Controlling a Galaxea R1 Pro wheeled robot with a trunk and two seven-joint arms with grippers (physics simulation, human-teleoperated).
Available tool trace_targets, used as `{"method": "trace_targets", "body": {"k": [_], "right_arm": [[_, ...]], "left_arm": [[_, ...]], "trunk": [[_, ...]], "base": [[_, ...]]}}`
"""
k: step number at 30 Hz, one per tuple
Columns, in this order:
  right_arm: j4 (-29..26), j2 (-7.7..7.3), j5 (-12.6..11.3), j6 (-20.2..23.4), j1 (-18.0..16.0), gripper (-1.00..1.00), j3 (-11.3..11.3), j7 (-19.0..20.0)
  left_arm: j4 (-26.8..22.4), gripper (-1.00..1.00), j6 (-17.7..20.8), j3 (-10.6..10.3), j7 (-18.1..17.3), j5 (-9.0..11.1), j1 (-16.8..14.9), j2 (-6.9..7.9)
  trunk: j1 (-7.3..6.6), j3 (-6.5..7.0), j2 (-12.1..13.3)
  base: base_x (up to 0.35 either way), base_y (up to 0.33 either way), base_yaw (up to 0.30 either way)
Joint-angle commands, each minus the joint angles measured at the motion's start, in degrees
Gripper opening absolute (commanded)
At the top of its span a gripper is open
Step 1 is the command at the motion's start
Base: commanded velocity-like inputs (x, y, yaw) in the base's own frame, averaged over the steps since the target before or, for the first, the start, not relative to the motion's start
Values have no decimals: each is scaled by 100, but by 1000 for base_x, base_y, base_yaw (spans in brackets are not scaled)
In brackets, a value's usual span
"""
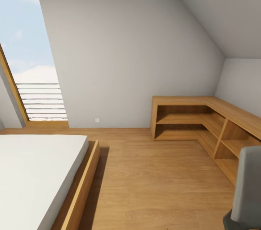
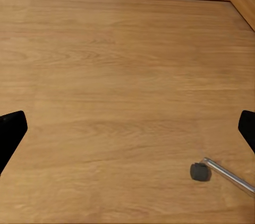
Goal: In the bedroom, organize the workspace by keeping the computer under the desk, ensuring the monitor is on the desk, placing the keyboard on the desk next to the monitor, placing the mouse on the desk next to the keyboard, moving the folder from the swivel chair onto the desk next to the mouse, stacking the notebook on top of the folder with the pen on top of the notebook, and positioning the swivel chair next to the desk.
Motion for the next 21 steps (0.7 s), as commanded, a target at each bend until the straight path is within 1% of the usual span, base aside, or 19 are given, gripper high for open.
{"method": "trace_targets", "body": {"k": [1, 21], "right_arm": [[0, 0, -6, -1, -4, 100, 50, -52], [0, 0, -7, 15, -4, 100, 54, -51]], "left_arm": [[2, 100, -28, 9, -5, 44, -3, -3], [2, 100, -60, 4, 2, 51, -3, -8]], "trunk": [[3, -6, -3], [3, -6, -3]], "base": [[323, 0, 2], [333, 0, 0]]}}
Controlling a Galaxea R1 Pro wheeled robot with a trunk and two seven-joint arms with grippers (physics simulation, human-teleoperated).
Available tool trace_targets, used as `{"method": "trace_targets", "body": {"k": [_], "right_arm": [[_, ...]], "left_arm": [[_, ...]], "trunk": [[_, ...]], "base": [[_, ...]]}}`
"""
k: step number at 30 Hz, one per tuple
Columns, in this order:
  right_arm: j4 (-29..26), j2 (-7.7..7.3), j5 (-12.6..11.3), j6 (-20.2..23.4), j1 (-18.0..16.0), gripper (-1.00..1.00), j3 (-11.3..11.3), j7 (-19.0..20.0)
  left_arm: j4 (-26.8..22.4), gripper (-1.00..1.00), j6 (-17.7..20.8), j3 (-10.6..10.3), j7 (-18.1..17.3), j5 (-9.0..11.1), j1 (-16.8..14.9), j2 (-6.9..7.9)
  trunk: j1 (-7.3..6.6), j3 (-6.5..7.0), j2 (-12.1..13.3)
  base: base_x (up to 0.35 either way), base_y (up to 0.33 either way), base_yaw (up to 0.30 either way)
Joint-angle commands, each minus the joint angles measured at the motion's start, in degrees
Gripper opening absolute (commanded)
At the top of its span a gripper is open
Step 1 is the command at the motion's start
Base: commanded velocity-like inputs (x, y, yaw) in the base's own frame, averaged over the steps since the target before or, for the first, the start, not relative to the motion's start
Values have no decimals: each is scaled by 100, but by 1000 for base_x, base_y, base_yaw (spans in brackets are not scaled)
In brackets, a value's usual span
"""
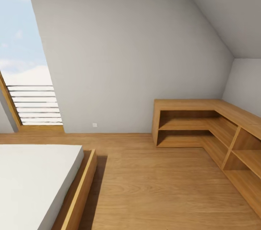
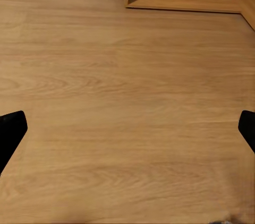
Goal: In the bedroom, organize the workspace by keeping the computer under the desk, ensuring the monitor is on the desk, placing the keyboard on the desk next to the monitor, placing the mouse on the desk next to the keyboard, moving the folder from the swivel chair onto the desk next to the mouse, stacking the notebook on top of the folder with the pen on top of the notebook, and positioning the swivel chair next to the desk.
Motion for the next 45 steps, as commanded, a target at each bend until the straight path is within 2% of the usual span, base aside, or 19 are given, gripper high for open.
{"method": "trace_targets", "body": {"k": [1, 45], "right_arm": [[-1, 0, -7, 0, -4, 100, 49, -52], [-1, -55, -13, 1, -4, 100, 45, -53]], "left_arm": [[2, 100, -17, 10, -4, 43, -3, -4], [116, 100, -24, 11, 2, 44, -3, -5]], "trunk": [[3, -6, -3], [3, -6, -3]], "base": [[334, 0, 0], [334, 0, 0]]}}
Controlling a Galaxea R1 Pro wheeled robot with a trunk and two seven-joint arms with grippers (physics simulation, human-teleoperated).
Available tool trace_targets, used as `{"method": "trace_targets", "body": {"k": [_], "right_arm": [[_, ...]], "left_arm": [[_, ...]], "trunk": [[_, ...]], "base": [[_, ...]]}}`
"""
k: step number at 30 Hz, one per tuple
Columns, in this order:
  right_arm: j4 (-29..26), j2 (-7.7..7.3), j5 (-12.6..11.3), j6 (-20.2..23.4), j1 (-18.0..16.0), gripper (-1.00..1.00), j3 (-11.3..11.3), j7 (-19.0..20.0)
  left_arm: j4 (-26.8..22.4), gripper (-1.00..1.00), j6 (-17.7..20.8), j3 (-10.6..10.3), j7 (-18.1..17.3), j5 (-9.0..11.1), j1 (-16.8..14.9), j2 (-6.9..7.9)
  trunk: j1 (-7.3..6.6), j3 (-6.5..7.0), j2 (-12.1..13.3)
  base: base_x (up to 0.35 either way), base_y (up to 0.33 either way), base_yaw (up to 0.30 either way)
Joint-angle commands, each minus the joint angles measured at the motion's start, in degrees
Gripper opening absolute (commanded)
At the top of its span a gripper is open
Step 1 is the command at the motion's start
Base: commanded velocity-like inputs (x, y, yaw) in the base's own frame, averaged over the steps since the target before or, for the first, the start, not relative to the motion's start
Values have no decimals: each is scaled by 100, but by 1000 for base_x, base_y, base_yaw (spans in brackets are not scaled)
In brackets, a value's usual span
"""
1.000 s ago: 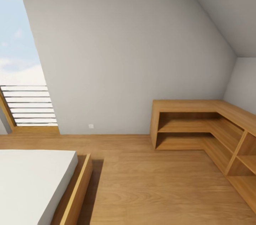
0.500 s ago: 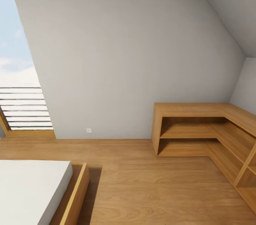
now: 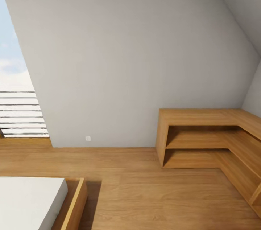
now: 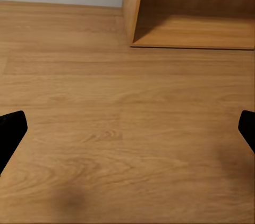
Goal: In the bedroom, organize the workspace by keeping the computer under the desk, ensuring the monitor is on the desk, placing the keyboard on the desk next to the monitor, placing the mouse on the desk next to the keyboard, moving the folder from the swivel chair onto the desk next to the mouse, stacking the notebook on top of the folder with the pen on top of the notebook, and positioning the swivel chair next to the desk.
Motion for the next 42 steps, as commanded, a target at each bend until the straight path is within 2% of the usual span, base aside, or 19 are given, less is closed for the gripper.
{"method": "trace_targets", "body": {"k": [1, 13, 42], "right_arm": [[-1, 1, -6, -1, -4, 100, 49, -52], [-1, -2, -12, -7, -4, 100, 46, -52], [-1, 6, -28, -27, -4, 100, 37, -52]], "left_arm": [[2, 100, -18, 11, -3, 40, -3, -2], [2, 100, -17, 10, -7, 40, -3, 2], [23, 100, -9, 10, -10, 40, -3, 3]], "trunk": [[3, -6, -3], [3, -6, -3], [3, -6, -3]], "base": [[334, 0, 0], [334, 0, -66], [334, 0, -260]]}}
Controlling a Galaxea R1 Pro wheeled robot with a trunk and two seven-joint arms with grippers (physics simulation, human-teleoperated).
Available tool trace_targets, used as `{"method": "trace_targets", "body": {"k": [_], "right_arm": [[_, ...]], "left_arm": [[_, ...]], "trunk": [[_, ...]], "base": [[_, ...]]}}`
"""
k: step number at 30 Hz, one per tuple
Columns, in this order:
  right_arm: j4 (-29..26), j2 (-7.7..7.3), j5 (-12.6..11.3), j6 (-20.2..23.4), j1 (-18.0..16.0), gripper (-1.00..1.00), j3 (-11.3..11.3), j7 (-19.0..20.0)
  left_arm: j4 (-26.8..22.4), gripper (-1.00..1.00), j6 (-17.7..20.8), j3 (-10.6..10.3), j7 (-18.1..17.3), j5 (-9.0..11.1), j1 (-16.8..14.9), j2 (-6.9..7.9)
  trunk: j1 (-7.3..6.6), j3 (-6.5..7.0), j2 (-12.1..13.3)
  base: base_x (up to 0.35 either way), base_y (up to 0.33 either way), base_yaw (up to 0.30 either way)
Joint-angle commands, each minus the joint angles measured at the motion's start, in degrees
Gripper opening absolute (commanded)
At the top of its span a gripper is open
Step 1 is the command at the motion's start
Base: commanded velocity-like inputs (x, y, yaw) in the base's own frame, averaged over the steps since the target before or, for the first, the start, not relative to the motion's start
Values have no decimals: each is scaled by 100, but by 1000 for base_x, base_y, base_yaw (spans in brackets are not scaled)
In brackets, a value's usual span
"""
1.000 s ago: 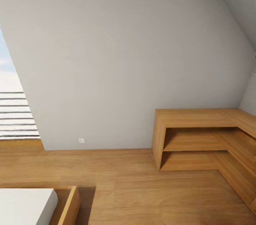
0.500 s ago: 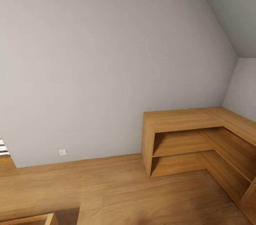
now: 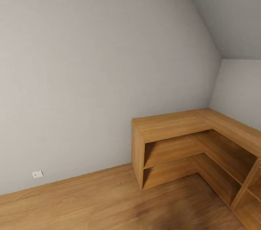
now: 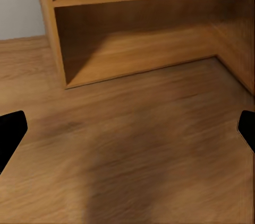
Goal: In the bedroom, organize the workspace by keeping the computer under the desk, ensuring the monitor is on the desk, placing the keyboard on the desk next to the monitor, placing the mouse on the desk next to the keyboard, moving the folder from the swivel chair onto the desk next to the mouse, stacking the notebook on top of the folder with the pen on top of the notebook, and positioning the swivel chair next to the desk.
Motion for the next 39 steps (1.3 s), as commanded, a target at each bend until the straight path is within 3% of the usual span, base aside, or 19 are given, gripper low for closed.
{"method": "trace_targets", "body": {"k": [1, 11, 16, 21, 24, 25, 29, 39], "right_arm": [[1, 1, -5, 0, -5, 100, 48, -52], [7, -3, -21, 10, -5, 100, 38, -69], [216, -2, -20, 13, -3, 100, 50, -86], [501, -2, -22, -16, 72, 100, 54, -78], [562, -12, -24, -86, 285, 100, 49, -73], [595, -15, -25, -516, 577, 100, 55, -70], [603, -16, -25, -826, 737, 100, 53, -65], [601, -8, -25, -974, 816, 100, 62, -53]], "left_arm": [[10, 100, -17, 12, -4, 40, -2, -3], [135, 100, -24, 34, -4, 46, -2, 20], [261, 100, -74, 34, -27, 48, -2, 160], [720, 100, -271, 31, -43, 47, -2, 230], [1206, 100, -623, 30, -46, 43, -2, 249], [1944, 100, -1530, 30, -48, 42, -2, 297], [2337, 100, -2072, 30, -48, 48, -2, 392], [2515, 100, -2314, 47, 4, 72, -2, 505]], "trunk": [[3, -6, -3], [3, 5, -3], [3, 18, -3], [3, 33, -3], [3, 43, -3], [3, 46, -3], [3, 61, -3], [3, 97, -3]], "base": [[334, 0, -269], [334, 0, -269], [334, 0, -269], [334, 0, -268], [334, 0, -266], [334, 0, -263], [328, 0, -263], [115, 0, -263]]}}
